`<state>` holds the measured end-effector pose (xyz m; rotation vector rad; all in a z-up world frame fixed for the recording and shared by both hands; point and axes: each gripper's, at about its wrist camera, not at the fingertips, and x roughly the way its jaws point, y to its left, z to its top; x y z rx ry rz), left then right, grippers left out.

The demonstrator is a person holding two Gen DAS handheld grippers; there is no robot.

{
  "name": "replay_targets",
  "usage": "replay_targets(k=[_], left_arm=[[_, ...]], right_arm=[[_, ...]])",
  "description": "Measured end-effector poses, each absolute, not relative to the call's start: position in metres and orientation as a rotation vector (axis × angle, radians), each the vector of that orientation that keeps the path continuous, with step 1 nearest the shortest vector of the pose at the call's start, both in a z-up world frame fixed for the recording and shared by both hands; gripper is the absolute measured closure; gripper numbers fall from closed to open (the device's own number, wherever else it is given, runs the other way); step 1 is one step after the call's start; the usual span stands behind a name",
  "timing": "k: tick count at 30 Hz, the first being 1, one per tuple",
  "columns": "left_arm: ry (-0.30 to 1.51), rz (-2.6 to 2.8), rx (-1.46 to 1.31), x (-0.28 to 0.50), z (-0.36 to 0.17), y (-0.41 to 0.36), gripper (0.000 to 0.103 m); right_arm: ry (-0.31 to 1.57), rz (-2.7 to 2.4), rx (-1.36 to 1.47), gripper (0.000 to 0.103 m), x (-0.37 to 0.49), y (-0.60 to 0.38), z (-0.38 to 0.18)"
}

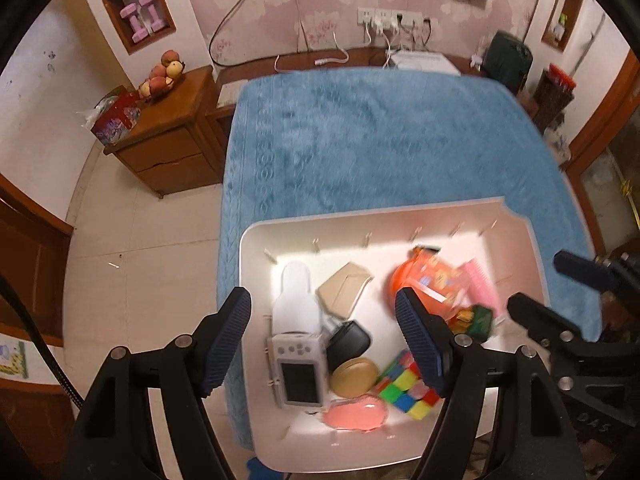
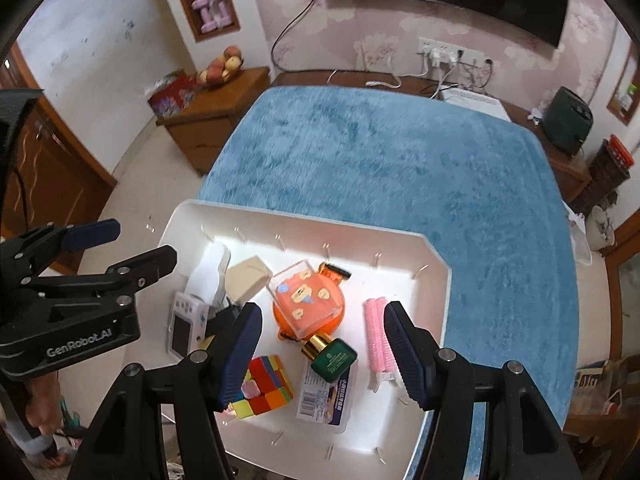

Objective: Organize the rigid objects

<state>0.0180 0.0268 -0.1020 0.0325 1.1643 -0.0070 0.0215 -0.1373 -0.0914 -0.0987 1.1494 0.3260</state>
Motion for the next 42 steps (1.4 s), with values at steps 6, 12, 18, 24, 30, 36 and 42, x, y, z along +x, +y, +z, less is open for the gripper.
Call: replay_targets(k=[6,12,18,24,30,36,42], left_arm=[[1.099,-0.009,0.029,0.014,-0.078,0.015,0.025],[1.071,-0.010,0.006,0.014,-0.063,0.009,0.025],[1.045,0.002,-0.009,0.014,-0.051,0.007,0.025],[1.029,0.022,-0.012,0.014,-0.046,0.006,0.025],[1.019,0.039,-0.017,0.014,-0.044,0.004,0.025],[1.019,0.040,-0.016,0.015,-0.043,0.005,0.025],[1.014,0.041,-0.015,0.016,-0.044,0.003,0.025]], right_arm=[[1.107,0.288,-0.059,0.039,0.020,-0.147,-0.069],[1.078,0.251,-0.010,0.038,0.023,-0.157,-0.050],[1.038,0.206,-0.012,0.035,0.021,-0.159,-0.039],[1.003,0.175,-0.024,0.034,0.020,-0.159,-0.032],[1.010,0.161,-0.007,0.034,0.024,-0.163,-0.034],[1.002,0.161,-0.026,0.034,0.024,-0.160,-0.034],[0.995,0.163,-0.037,0.034,0.023,-0.157,-0.033]])
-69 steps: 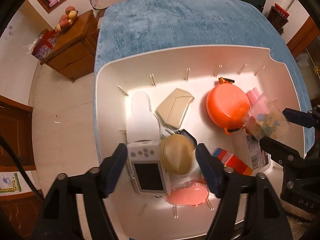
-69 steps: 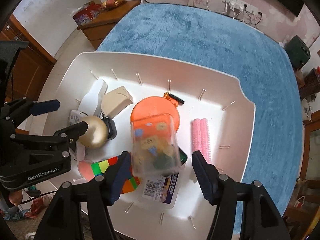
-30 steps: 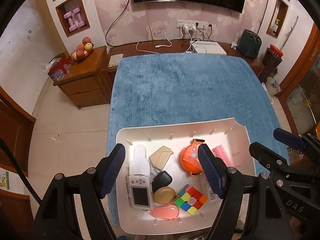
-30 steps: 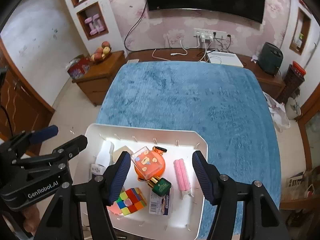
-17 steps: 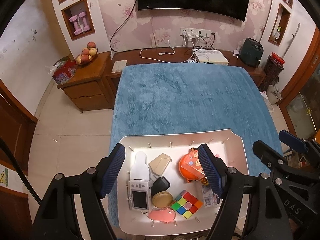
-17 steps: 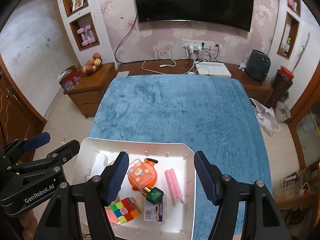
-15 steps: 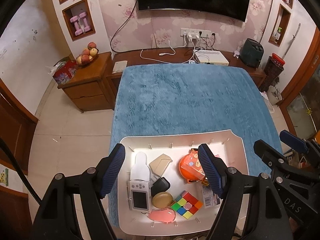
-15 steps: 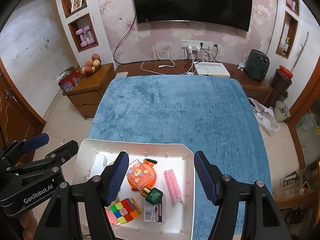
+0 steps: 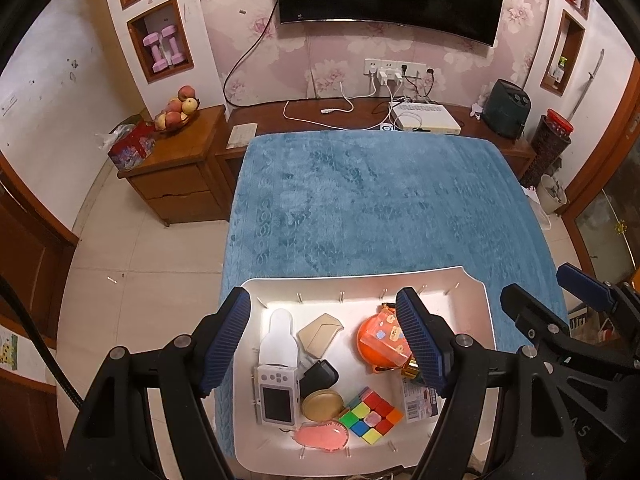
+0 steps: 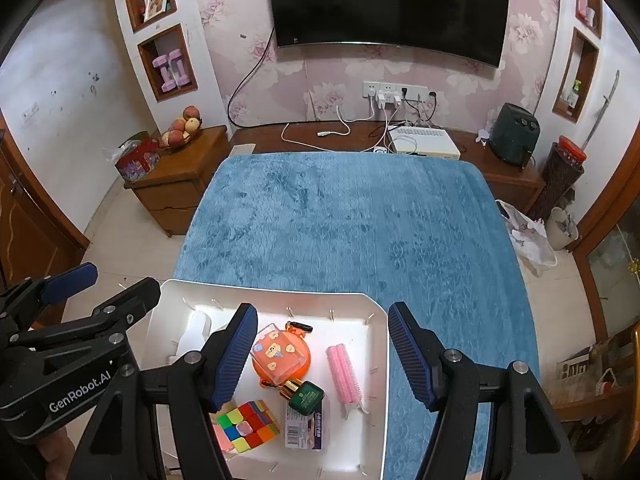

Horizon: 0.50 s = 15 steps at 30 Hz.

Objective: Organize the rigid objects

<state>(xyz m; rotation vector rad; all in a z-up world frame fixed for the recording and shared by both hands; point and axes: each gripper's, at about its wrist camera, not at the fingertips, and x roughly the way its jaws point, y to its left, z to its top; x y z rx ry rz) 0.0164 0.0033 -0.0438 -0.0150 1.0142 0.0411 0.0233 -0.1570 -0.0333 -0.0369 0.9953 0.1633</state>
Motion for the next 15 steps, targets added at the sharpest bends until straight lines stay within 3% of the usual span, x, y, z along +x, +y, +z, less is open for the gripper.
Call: replay_targets(k=[15], left_arm=[[1.016,0.038,-0.017,0.0191,-0.0449,0.0026,0.025]], right_arm=[[0.993,0.157,-0.033,0.034,0.0262,-0.1572,-0.0336]])
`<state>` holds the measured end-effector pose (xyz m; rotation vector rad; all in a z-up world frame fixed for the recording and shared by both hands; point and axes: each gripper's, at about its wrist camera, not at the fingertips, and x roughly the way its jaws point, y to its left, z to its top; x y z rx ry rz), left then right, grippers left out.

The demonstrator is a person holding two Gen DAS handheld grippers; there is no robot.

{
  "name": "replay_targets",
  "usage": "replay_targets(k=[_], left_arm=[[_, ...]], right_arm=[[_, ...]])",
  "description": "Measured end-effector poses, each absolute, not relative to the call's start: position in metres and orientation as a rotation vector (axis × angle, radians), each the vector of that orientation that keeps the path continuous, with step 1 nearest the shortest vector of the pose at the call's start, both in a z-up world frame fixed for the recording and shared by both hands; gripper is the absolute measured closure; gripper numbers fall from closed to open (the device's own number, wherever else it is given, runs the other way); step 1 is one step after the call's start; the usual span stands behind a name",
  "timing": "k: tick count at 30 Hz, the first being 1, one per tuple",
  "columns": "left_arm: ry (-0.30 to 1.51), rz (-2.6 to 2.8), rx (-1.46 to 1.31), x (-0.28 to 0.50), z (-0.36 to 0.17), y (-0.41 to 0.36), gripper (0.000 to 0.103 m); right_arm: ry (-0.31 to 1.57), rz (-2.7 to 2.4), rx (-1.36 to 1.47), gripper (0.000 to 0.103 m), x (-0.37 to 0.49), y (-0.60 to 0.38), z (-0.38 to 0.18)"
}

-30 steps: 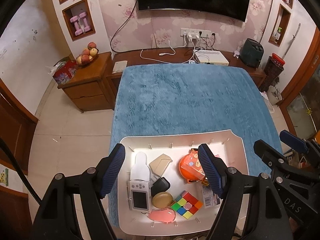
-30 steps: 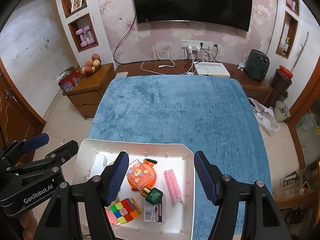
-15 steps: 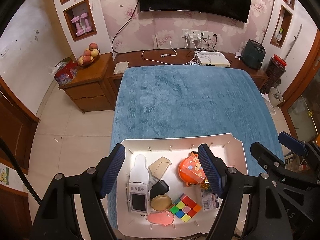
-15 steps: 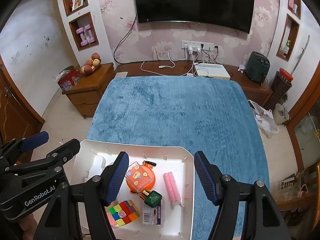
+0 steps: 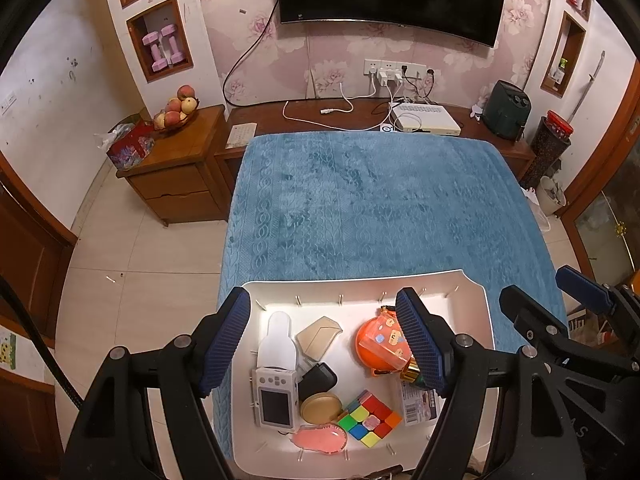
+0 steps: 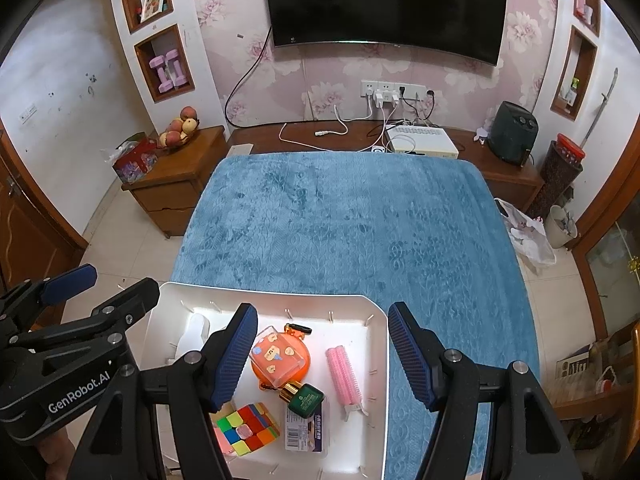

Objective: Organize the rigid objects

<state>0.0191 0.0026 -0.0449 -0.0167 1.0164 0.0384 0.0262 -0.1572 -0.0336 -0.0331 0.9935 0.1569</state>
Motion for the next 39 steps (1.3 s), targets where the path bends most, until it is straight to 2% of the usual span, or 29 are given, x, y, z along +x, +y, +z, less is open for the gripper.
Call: replay_targets(k=[39], left_arm=[[1.035,0.071,-0.027,0.015,-0.052,0.000,0.025]], right_arm=[[1.001,0.145,-0.031,0.034,0.024,-0.160,-0.037]])
